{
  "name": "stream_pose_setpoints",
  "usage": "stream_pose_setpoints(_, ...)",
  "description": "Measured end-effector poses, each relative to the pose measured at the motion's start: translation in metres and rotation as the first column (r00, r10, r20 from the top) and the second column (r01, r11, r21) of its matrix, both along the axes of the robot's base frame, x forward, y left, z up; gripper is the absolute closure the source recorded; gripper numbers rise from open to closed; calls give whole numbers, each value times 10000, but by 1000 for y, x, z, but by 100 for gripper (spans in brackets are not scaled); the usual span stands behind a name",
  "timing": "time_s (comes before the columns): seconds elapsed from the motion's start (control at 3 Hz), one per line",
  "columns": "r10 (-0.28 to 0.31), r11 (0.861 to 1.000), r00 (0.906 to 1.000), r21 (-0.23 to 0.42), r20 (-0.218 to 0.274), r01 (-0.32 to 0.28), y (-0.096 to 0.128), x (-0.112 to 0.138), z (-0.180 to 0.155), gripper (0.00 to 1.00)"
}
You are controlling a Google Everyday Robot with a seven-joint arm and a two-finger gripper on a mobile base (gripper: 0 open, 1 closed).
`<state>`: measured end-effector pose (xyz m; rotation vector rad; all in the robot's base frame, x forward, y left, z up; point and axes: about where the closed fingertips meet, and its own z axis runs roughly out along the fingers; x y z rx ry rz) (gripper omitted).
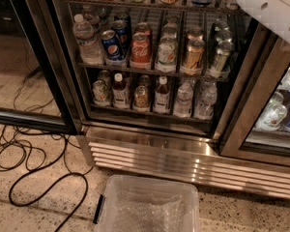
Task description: Pick redbull can from top shelf of fridge
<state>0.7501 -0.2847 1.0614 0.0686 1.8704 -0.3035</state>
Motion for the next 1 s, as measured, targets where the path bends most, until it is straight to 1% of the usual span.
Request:
stream_pose_setpoints(0.33, 0, 10000, 10000, 0, 0, 0, 0, 0, 0, 93)
stream_pose_setpoints(0.67, 0, 10000, 10000, 1, -1, 0, 0, 0, 0, 100)
stream_pose_setpoints(1.0, -42, 9998, 9999, 197, -116, 44, 0, -2, 2, 100)
